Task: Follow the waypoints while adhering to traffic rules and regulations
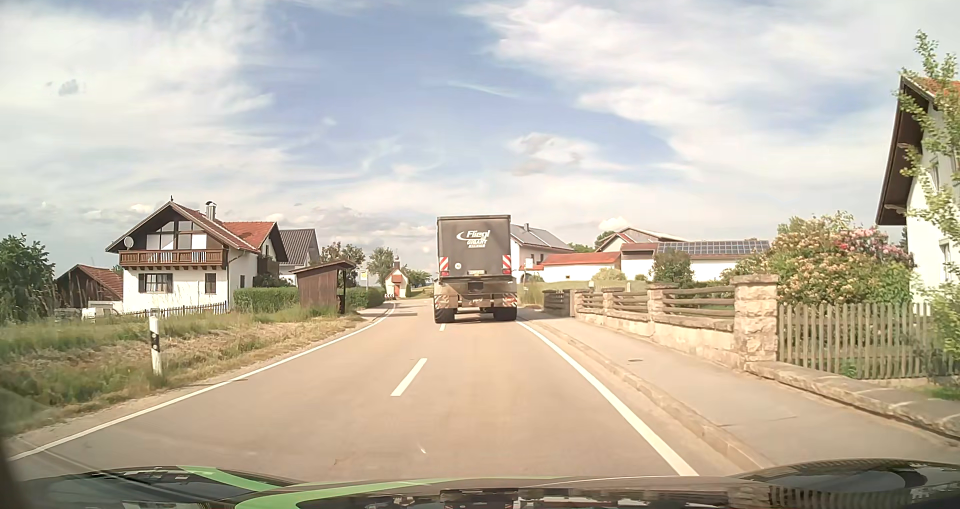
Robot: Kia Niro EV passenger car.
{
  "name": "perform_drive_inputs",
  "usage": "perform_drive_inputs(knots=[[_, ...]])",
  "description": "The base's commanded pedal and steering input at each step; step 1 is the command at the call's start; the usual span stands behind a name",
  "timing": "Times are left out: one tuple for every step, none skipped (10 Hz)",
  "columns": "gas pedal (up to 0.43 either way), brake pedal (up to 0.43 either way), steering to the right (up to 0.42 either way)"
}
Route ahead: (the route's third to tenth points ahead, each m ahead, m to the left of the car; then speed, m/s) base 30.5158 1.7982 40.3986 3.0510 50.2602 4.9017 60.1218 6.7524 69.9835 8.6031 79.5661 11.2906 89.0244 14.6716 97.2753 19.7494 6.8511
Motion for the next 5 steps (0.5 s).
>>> perform_drive_inputs(knots=[[0.118, 0.0, -0.008], [0.118, 0.0, -0.008], [0.118, 0.0, -0.008], [0.11, 0.0, -0.009], [0.11, 0.0, -0.01]])
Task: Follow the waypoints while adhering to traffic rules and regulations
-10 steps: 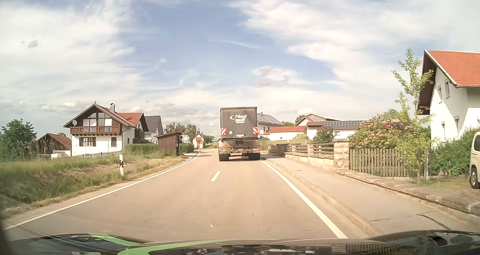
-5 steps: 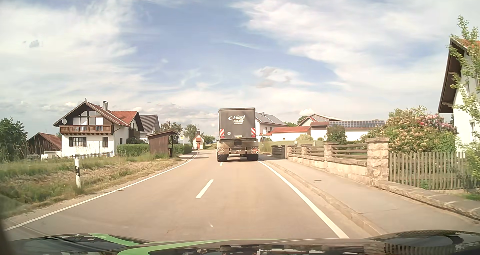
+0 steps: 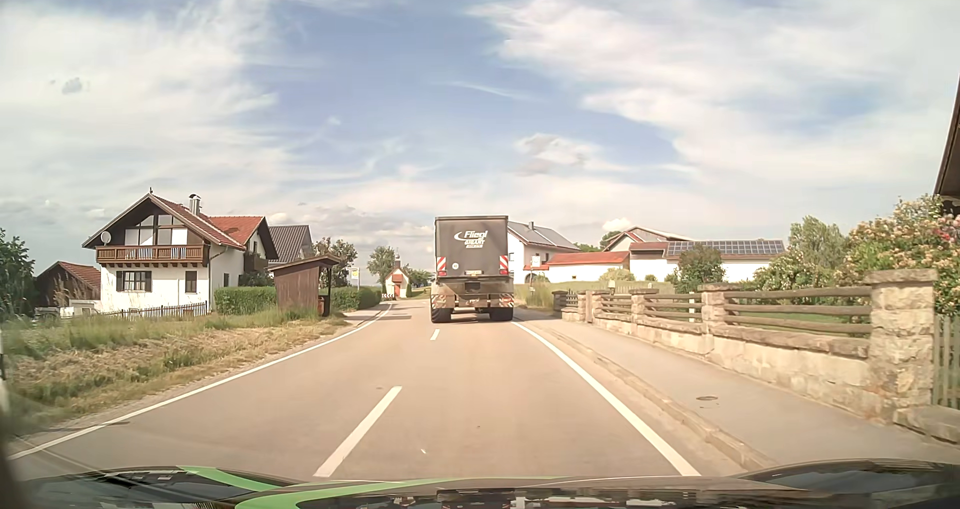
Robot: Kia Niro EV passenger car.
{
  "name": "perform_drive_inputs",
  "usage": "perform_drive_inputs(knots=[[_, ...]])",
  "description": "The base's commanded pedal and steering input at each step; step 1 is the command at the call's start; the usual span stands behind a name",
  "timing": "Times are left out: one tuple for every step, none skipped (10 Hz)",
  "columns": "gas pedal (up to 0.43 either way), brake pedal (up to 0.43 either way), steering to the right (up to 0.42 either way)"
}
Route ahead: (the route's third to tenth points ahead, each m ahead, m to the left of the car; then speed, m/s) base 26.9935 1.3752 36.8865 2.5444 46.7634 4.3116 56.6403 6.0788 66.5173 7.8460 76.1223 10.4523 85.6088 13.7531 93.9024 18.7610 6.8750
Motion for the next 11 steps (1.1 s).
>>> perform_drive_inputs(knots=[[0.11, 0.0, -0.01], [0.11, 0.0, -0.01], [0.11, 0.0, -0.011], [0.11, 0.0, -0.012], [0.11, 0.0, -0.014], [0.11, 0.0, -0.015], [0.11, 0.0, -0.016], [0.11, 0.0, -0.016], [0.11, 0.0, -0.016], [0.11, 0.0, -0.016], [0.11, 0.0, -0.016]])
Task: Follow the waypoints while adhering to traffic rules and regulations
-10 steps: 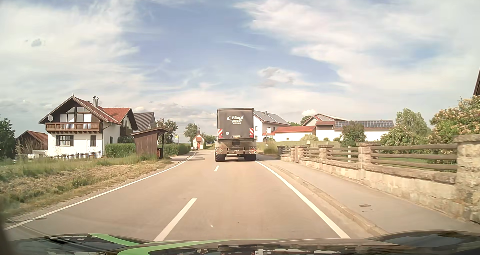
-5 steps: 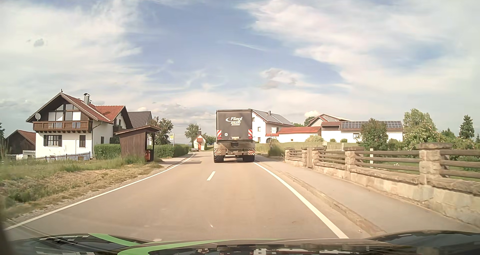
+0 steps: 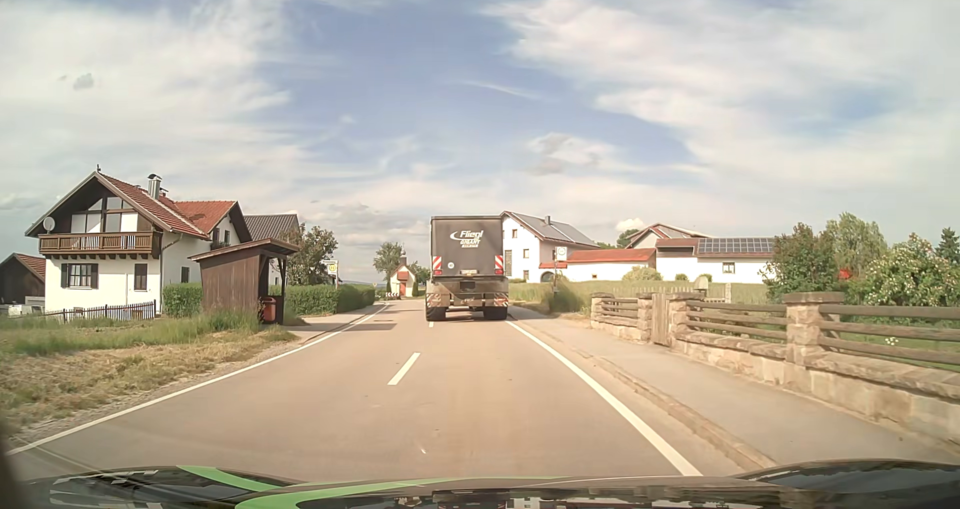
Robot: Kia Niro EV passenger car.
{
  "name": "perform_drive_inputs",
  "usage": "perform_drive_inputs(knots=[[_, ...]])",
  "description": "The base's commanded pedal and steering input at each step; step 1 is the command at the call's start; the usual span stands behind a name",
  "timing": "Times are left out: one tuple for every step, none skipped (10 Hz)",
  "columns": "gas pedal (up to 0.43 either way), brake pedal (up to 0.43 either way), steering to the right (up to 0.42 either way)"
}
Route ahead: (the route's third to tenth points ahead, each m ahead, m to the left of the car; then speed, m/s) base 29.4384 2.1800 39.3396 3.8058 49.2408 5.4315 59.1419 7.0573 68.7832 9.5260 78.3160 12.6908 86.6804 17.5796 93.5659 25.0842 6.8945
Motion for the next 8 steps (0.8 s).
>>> perform_drive_inputs(knots=[[0.118, 0.0, -0.016], [0.118, 0.0, -0.016], [0.118, 0.0, -0.016], [0.118, 0.0, -0.016], [0.118, 0.0, -0.016], [0.118, 0.0, -0.016], [0.118, 0.0, -0.016], [0.118, 0.0, -0.017]])
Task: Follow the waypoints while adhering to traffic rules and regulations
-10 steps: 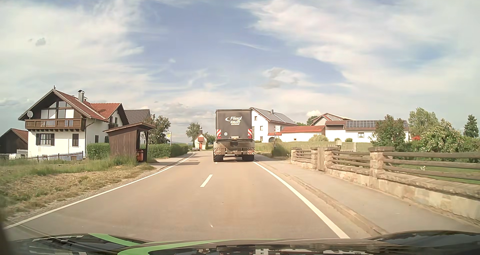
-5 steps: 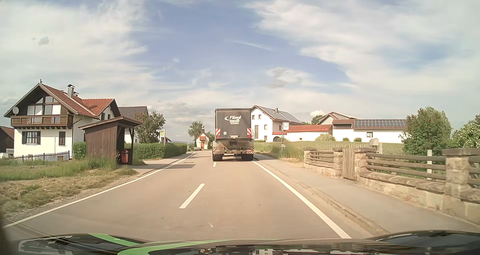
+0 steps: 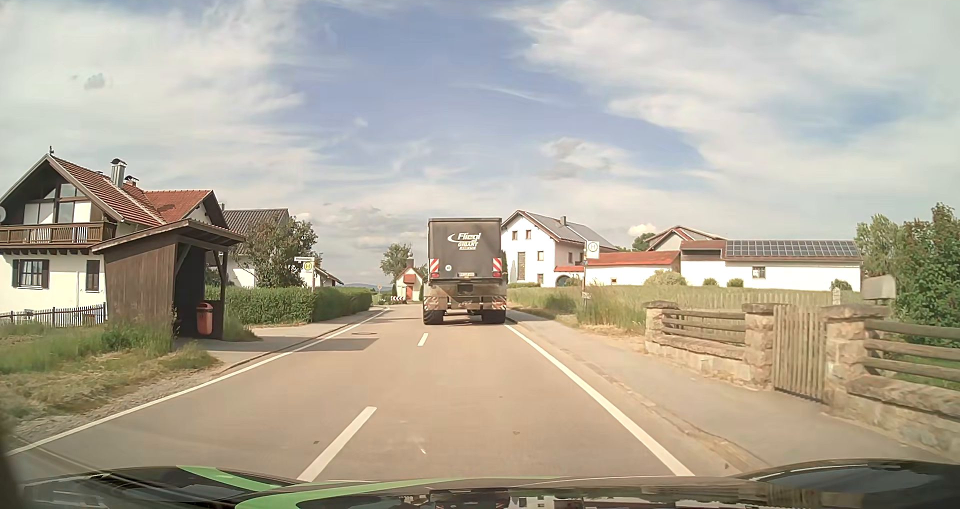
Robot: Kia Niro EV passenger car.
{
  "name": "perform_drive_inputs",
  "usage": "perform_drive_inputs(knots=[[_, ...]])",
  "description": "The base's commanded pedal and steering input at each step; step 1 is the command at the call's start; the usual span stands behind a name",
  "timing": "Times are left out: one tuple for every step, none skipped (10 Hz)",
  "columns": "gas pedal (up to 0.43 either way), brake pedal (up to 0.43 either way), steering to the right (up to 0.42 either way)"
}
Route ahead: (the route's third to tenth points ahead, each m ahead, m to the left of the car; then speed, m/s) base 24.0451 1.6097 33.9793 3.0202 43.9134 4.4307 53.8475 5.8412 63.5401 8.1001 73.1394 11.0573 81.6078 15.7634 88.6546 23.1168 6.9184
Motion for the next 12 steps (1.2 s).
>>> perform_drive_inputs(knots=[[0.11, 0.0, -0.02], [0.11, 0.0, -0.021], [0.11, 0.0, -0.021], [0.098, 0.0, -0.022], [0.067, 0.0, -0.023], [0.059, 0.0, -0.022], [0.028, 0.0, -0.023], [0.028, 0.0, -0.023], [0.028, 0.0, -0.023], [0.02, 0.0, -0.023], [0.02, 0.0, -0.023], [0.02, 0.0, -0.023]])
